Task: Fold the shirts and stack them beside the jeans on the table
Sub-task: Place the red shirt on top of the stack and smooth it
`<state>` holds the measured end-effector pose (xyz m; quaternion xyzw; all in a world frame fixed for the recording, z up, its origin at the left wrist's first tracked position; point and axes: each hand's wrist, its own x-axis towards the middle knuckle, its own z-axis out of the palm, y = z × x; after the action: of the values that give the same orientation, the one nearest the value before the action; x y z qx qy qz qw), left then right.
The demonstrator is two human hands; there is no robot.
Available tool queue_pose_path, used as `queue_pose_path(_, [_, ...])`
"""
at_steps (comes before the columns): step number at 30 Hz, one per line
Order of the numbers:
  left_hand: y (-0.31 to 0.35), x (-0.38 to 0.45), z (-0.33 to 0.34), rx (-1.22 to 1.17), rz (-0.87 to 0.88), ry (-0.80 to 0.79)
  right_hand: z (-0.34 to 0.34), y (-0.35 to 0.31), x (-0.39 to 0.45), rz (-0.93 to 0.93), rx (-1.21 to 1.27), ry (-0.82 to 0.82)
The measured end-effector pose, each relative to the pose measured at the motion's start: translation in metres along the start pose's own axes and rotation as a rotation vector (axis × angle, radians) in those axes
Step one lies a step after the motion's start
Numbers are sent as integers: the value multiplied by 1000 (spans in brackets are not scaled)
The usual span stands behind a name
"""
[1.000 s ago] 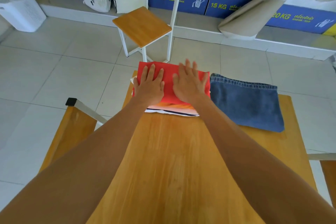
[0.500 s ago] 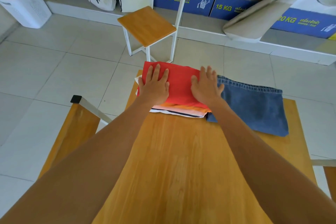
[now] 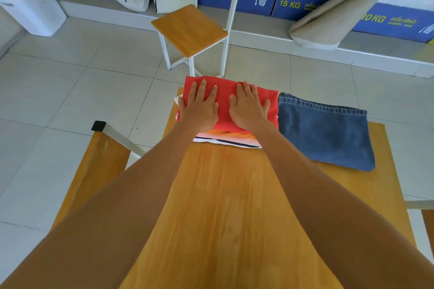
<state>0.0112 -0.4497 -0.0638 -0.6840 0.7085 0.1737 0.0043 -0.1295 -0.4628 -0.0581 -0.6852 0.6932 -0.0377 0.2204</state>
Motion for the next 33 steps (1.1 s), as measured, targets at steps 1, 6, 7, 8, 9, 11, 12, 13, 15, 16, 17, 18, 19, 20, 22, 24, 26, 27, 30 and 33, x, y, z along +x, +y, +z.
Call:
queue_pose_path(1, [0,0,-2,-8,1,-15,7,-1,-1,-4,-11,3])
queue_pose_path(6, [0,11,-18,-82,0,-2,27,8,-2,12,-41,49])
queue_pose_path(7, [1,15,-20,-112,-3,75,28,8,-2,10,-46,54])
queue_pose_path(8, [2,19,-21,-151,-26,170,29,9,-2,6,-50,63])
queue_pose_path(9, [3,22,-21,-187,-71,261,31,11,-2,3,-51,73])
queue_pose_path(11, [2,28,-12,-195,-176,384,35,13,-3,1,-51,87])
queue_pose_path(12, [1,29,-4,-170,-214,405,36,14,-4,-1,-52,91])
queue_pose_path(13, [-1,29,5,-142,-242,408,38,13,-4,-3,-55,95])
queue_pose_path(15, [-4,30,16,-110,-269,383,40,13,-3,-2,-63,108])
queue_pose_path(16, [-5,32,17,-109,-274,363,40,13,-2,-1,-63,111])
queue_pose_path(17, [-5,33,17,-112,-279,347,39,12,-1,-3,-61,108])
queue_pose_path(18, [-6,34,17,-116,-280,340,39,12,-1,-5,-60,104])
queue_pose_path(19, [-5,35,16,-121,-278,337,39,12,-1,-5,-60,103])
queue_pose_path(20, [-5,35,16,-131,-277,330,39,12,-1,-4,-61,102])
queue_pose_path(22, [-6,35,17,-154,-283,306,38,11,-2,-4,-66,97])
queue_pose_path(24, [-5,35,17,-179,-291,285,37,10,-3,-4,-71,91])
queue_pose_path(26, [-4,36,16,-200,-298,270,37,9,-3,-2,-71,91])
queue_pose_path(27, [-4,36,15,-209,-301,264,37,9,-3,-1,-72,93])
queue_pose_path(30, [-3,33,12,-225,-297,252,36,9,-3,-5,-71,91])
queue_pose_path(33, [-4,31,8,-246,-282,228,32,15,-3,-38,-69,81])
